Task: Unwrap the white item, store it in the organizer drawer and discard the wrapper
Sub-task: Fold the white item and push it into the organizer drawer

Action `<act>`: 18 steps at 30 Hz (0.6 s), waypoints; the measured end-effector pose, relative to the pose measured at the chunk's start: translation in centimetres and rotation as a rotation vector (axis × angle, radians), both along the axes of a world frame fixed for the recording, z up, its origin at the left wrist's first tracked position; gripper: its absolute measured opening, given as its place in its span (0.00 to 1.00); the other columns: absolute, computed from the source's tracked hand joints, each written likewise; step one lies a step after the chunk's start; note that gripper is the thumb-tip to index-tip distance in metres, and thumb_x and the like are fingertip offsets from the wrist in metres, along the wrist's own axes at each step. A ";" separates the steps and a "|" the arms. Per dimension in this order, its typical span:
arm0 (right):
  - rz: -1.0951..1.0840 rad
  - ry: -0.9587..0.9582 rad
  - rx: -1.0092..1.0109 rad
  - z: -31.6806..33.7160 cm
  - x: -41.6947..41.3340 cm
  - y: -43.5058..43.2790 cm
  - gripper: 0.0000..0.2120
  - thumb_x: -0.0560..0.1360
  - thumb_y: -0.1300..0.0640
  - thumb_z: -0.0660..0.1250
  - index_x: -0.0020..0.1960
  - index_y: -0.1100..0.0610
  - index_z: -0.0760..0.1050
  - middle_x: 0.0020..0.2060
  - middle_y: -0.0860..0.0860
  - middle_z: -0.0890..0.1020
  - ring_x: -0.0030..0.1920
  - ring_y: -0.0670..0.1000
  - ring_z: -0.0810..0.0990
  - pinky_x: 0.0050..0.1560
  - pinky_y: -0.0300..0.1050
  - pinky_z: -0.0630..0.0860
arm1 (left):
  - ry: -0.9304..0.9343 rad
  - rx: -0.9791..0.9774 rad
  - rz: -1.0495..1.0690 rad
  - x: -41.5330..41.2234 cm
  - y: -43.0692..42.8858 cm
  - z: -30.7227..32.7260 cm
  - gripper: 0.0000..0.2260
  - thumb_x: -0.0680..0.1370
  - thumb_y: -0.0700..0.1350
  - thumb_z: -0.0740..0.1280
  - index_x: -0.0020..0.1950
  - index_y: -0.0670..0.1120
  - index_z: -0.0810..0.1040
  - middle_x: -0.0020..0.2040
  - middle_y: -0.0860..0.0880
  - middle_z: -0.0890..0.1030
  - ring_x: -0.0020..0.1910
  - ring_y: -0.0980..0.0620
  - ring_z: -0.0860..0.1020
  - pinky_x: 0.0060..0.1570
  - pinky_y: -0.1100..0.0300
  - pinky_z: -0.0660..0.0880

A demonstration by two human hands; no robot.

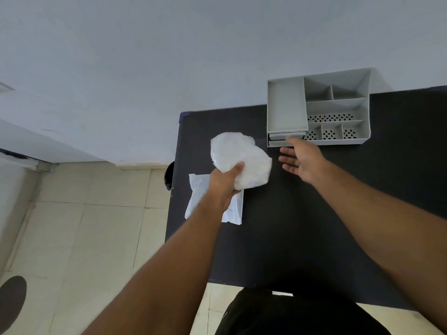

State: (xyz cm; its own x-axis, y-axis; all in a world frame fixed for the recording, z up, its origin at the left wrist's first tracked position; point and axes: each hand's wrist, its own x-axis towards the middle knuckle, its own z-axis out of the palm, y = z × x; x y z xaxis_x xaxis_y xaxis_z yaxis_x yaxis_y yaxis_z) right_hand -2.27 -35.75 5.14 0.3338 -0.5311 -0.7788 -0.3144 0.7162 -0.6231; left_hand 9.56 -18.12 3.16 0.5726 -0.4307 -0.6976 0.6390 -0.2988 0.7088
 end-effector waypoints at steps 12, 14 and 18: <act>-0.161 0.047 0.093 -1.1 2.2 -1.0 0.03 0.78 0.54 0.68 0.50 0.53 0.78 0.41 0.49 0.81 0.41 0.49 0.79 0.43 0.46 0.78 | -0.032 0.018 -0.027 1.0 -0.4 0.0 0.18 0.76 0.44 0.76 0.64 0.49 0.77 0.59 0.48 0.84 0.57 0.45 0.83 0.56 0.41 0.82; -0.158 0.038 0.104 -1.3 1.7 -0.5 0.04 0.78 0.54 0.68 0.49 0.54 0.78 0.40 0.49 0.81 0.40 0.48 0.78 0.42 0.46 0.77 | -0.044 0.034 -0.027 0.9 -0.2 0.0 0.20 0.76 0.45 0.76 0.67 0.49 0.76 0.60 0.48 0.83 0.58 0.45 0.83 0.56 0.41 0.82; -0.174 -0.009 0.142 -1.8 0.1 2.1 0.04 0.78 0.53 0.68 0.49 0.54 0.78 0.38 0.49 0.80 0.37 0.49 0.77 0.43 0.46 0.75 | -0.054 0.051 -0.033 0.6 0.3 0.3 0.22 0.75 0.48 0.77 0.67 0.48 0.76 0.61 0.48 0.83 0.59 0.45 0.83 0.56 0.42 0.82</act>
